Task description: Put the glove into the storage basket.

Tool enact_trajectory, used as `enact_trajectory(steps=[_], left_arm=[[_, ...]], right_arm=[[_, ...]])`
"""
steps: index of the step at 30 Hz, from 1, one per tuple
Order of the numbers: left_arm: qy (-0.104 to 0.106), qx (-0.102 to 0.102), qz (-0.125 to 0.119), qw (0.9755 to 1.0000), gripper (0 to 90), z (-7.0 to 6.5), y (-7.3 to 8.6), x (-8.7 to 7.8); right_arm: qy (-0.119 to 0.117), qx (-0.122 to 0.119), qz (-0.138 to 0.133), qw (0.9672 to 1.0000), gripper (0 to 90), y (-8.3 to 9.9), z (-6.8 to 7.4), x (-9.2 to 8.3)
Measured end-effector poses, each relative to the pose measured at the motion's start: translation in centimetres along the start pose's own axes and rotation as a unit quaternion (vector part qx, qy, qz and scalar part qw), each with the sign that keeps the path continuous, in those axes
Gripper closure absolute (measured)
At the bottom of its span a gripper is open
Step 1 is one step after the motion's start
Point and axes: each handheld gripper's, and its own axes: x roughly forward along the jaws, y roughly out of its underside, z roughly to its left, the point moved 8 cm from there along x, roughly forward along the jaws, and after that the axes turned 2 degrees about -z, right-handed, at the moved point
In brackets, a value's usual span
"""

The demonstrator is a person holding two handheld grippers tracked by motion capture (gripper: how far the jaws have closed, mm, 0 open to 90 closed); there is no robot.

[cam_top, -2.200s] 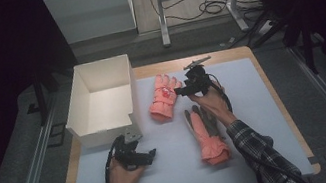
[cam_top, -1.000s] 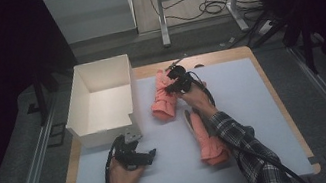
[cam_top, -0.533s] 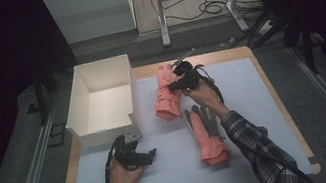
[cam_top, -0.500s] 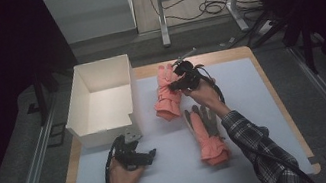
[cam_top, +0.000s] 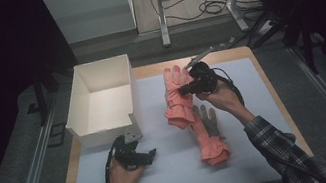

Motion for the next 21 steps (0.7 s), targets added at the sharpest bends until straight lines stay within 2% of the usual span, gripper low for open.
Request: enact_trajectory(steps=[13, 17, 21], left_arm=[[0.000, -0.001, -0.001, 1.0000, 2.5, 0.0, 0.0, 0.0], [0.000, -0.001, -0.001, 1.0000, 2.5, 0.0, 0.0, 0.0], [0.000, -0.001, -0.001, 1.0000, 2.5, 0.0, 0.0, 0.0]], right_arm=[[-0.014, -0.020, 0.015, 0.9996, 86.0, 5.2, 2.4, -6.4], [-0.022, -0.019, 0.025, 0.9993, 86.0, 7.2, 3.0, -7.3], [-0.032, -0.020, 0.040, 0.9985, 85.9, 9.3, 3.4, -6.7]])
